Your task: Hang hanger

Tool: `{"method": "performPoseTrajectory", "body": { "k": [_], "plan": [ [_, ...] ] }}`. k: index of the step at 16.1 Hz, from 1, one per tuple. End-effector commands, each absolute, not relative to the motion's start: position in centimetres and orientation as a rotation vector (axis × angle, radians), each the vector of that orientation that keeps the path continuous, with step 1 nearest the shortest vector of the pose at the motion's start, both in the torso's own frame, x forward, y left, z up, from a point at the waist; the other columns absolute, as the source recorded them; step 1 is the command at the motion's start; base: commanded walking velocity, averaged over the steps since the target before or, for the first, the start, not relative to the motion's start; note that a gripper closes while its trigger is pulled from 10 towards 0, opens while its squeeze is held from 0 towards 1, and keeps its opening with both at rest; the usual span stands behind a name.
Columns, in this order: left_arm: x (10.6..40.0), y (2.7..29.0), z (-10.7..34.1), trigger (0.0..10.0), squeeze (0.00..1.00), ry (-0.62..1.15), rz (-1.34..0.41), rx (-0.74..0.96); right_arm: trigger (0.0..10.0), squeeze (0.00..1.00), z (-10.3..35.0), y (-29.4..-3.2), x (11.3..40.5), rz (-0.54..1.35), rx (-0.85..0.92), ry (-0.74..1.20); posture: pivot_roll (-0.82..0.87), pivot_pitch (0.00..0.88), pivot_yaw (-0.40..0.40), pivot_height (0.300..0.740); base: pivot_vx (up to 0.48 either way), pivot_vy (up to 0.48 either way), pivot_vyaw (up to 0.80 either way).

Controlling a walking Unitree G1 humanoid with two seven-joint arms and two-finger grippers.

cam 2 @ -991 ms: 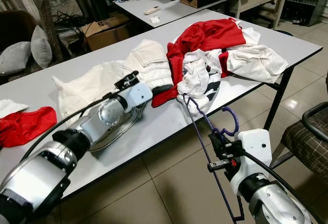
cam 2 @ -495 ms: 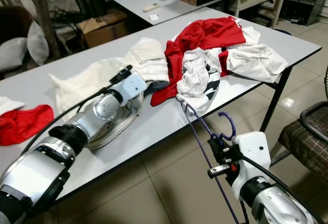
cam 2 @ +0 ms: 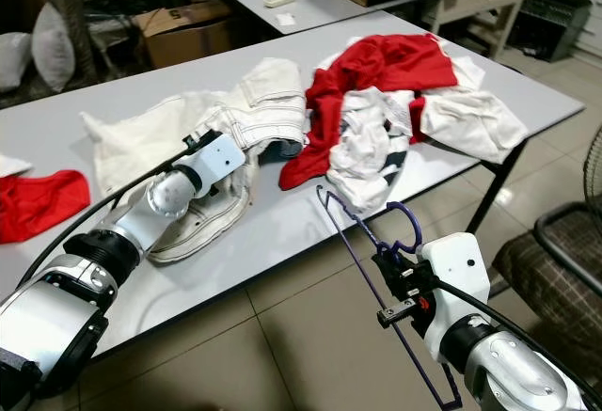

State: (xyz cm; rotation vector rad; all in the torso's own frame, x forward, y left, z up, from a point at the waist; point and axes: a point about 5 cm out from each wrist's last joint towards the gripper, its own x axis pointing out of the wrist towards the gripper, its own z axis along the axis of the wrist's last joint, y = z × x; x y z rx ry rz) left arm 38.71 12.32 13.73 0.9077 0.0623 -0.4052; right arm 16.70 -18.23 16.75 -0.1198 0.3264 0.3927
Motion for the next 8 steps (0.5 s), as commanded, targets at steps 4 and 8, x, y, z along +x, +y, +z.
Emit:
{"method": "performPoseTrajectory", "body": {
  "k": [4, 8],
  "plan": [
    [39.5, 11.6, 15.2, 0.0, 0.0, 0.048, -0.311, 0.84, 10.0, 0.0, 16.9, -18.0, 16.8, 0.41, -0.117, 0.334, -0.28, 0.0, 0.058, 0.74, 0.0, 0.0, 0.0],
    [39.4, 8.7, 17.5, 0.0, 0.0, -0.082, -0.389, 0.629, 10.0, 0.0, 16.9, -17.8, 16.8, 0.396, -0.106, 0.327, -0.28, 0.0, 0.081, 0.74, 0.0, 0.0, 0.0]
  ]
}}
